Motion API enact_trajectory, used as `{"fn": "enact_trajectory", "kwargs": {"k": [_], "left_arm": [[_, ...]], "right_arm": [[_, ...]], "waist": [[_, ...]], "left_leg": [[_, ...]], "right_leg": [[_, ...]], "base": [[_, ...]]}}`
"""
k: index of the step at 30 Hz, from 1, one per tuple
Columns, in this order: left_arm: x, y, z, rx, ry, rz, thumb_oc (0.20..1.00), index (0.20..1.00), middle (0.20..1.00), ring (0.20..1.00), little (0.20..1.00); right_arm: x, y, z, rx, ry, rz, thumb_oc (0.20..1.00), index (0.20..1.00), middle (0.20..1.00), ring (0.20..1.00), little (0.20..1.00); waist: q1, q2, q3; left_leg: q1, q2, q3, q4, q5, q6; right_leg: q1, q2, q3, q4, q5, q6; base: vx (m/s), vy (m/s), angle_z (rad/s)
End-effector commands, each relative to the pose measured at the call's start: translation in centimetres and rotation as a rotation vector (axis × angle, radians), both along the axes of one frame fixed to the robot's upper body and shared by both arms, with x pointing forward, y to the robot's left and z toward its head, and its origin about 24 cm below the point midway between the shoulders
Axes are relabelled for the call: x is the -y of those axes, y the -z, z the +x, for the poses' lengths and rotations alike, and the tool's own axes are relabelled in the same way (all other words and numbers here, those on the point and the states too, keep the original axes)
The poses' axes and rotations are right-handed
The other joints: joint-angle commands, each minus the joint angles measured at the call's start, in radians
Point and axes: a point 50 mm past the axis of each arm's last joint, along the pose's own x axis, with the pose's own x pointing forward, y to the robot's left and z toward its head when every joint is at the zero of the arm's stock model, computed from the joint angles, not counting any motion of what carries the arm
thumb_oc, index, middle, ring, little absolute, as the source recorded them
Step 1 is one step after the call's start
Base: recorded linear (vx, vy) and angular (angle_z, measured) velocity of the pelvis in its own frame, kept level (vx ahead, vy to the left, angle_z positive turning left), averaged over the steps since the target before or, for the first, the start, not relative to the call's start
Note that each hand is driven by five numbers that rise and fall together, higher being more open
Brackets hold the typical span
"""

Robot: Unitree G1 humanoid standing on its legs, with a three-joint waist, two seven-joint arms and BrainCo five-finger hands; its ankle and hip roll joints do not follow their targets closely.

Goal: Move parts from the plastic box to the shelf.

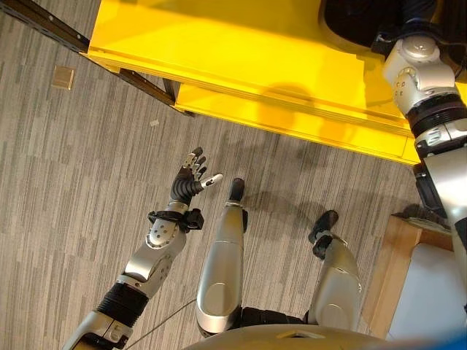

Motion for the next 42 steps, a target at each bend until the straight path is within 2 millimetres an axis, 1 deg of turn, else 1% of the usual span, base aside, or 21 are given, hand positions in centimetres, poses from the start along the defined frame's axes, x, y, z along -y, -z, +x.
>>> {"fn": "enact_trajectory", "kwargs": {"k": [1, 7, 23, 33, 36, 37, 38, 39, 42], "left_arm": [[0.4, -2.4, -0.1, 0.12, 0.038, 0.0, 1.0, 1.0, 1.0, 1.0, 1.0], [0.4, -2.5, 0.0, 0.128, 0.037, -0.006, 1.0, 1.0, 1.0, 1.0, 1.0], [0.6, -2.8, 0.2, 0.14, 0.028, -0.017, 1.0, 1.0, 1.0, 1.0, 1.0], [0.6, -2.8, 0.3, 0.14, 0.021, -0.023, 1.0, 1.0, 1.0, 1.0, 1.0], [0.6, -2.7, 0.3, 0.135, 0.019, -0.023, 1.0, 1.0, 1.0, 1.0, 1.0], [0.6, -2.6, 0.2, 0.133, 0.018, -0.024, 1.0, 1.0, 1.0, 1.0, 1.0], [0.7, -2.6, 0.2, 0.132, 0.018, -0.024, 1.0, 1.0, 1.0, 1.0, 1.0], [0.7, -2.6, 0.2, 0.131, 0.02, -0.023, 1.0, 1.0, 1.0, 1.0, 1.0], [0.8, -2.4, 0.2, 0.12, 0.02, -0.027, 1.0, 1.0, 1.0, 1.0, 1.0]], "right_arm": [[-0.5, -6.1, -1.7, 0.188, -0.002, -0.028, 0.2, 0.2, 0.2, 0.2, 0.2], [-0.5, -6.1, -1.6, 0.178, 0.004, -0.034, 0.2, 0.2, 0.2, 0.2, 0.2], [-1.8, -5.6, -1.1, 0.15, -0.021, -0.044, 0.2, 0.2, 0.2, 0.2, 0.2], [-2.7, -4.9, -0.7, 0.125, -0.044, -0.034, 0.2, 0.2, 0.2, 0.2, 0.2], [-2.5, -4.5, -0.5, 0.11, -0.036, -0.015, 0.2, 0.2, 0.2, 0.2, 0.2], [-2.4, -4.3, -0.5, 0.103, -0.031, -0.002, 0.36, 0.36, 0.36, 0.36, 0.36], [-2.3, -4.2, -0.4, 0.095, -0.022, 0.002, 0.592, 0.592, 0.592, 0.592, 0.592], [-2.1, -4.1, -0.4, 0.089, -0.012, 0.013, 1.0, 1.0, 1.0, 1.0, 1.0], [-1.9, -3.8, -0.3, 0.08, 0.001, 0.043, 1.0, 1.0, 1.0, 1.0, 1.0]], "waist": [[0.027, -0.003, -0.018], [0.034, -0.002, -0.018], [0.046, -0.006, -0.018], [0.047, -0.008, -0.018], [0.046, -0.008, -0.018], [0.046, -0.007, -0.018], [0.046, -0.007, -0.018], [0.046, -0.006, -0.018], [0.045, -0.005, -0.018]], "left_leg": [[-0.052, 0.023, 0.008, 0.019, -0.015, -0.006], [-0.059, 0.02, 0.008, 0.018, -0.015, -0.005], [-0.068, 0.011, 0.002, 0.024, -0.02, 0.0], [-0.075, 0.008, 0.003, 0.026, -0.02, 0.003], [-0.075, 0.009, 0.002, 0.027, -0.021, 0.004], [-0.074, 0.009, 0.003, 0.025, -0.021, 0.004], [-0.074, 0.008, 0.003, 0.025, -0.021, 0.004], [-0.073, 0.007, 0.005, 0.023, -0.021, 0.004], [-0.073, 0.007, 0.005, 0.021, -0.021, 0.005]], "right_leg": [[0.1, 0.003, 0.024, 0.056, -0.128, 0.009], [0.107, 0.003, 0.019, 0.044, -0.124, 0.011], [0.113, 0.003, 0.016, 0.038, -0.123, 0.011], [0.11, 0.003, 0.016, 0.038, -0.123, 0.01], [0.109, 0.003, 0.017, 0.038, -0.123, 0.009], [0.109, 0.003, 0.017, 0.037, -0.123, 0.009], [0.109, 0.004, 0.016, 0.037, -0.122, 0.009], [0.112, 0.004, 0.016, 0.034, -0.122, 0.009], [0.111, 0.004, 0.016, 0.033, -0.121, 0.01]], "base": [[0.0, 0.0, 0.0], [0.0, 0.0, 0.0], [0.0, 0.004, 0.01], [0.0, 0.0, 0.0], [0.0, 0.0, 0.0], [0.0, 0.0, 0.0], [0.0, 0.0, 0.0], [0.0, 0.0, 0.0], [0.0, 0.0, 0.0]]}}
